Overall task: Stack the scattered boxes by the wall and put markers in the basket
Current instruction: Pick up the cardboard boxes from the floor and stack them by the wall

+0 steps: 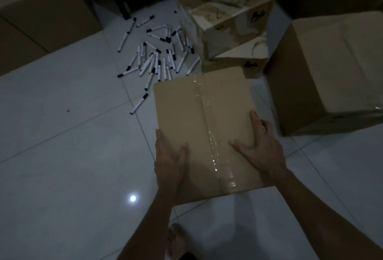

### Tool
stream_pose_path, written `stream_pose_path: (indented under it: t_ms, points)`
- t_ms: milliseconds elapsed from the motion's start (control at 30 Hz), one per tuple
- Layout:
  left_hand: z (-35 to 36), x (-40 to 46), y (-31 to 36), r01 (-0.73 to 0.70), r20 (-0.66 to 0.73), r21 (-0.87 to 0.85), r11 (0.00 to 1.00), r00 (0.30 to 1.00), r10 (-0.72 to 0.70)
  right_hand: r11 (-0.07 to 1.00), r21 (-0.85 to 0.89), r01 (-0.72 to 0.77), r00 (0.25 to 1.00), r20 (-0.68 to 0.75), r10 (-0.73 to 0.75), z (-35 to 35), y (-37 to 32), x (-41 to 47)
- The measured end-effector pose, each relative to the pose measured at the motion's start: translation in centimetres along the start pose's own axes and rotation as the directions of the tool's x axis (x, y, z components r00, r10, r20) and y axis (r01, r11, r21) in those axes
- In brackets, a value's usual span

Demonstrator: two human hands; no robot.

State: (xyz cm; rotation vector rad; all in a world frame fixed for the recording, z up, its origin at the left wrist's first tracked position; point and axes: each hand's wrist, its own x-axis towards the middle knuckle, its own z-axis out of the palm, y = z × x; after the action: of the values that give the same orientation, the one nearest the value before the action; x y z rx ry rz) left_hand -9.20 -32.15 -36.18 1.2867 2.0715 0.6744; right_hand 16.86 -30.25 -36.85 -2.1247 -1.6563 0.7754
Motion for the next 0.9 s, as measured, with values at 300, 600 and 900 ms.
stream_pose_path:
  t_ms: [300,600,900]
  points:
    - [-0.8,-0.7,-1.2,0.074,-0.144,-0.049,0.996,0.986,-0.081,0.987,0.031,0.159,0.981,0.104,-0.161,0.6,-1.9,3.2]
    - [-0.7,1.1,-3.6,0.006,-0.109,-0.148,0.989,0.994,-0.022,0.942,0.295,0.162,0.953,0.201,-0.227,0.2,-0.8,6.3]
    - [-1.8,6.4,-3.1,-0.089,-0.091,-0.301,0.95,0.994,0.065,0.804,0.589,0.074,0.914,0.283,-0.291,0.2,-2.0,11.9]
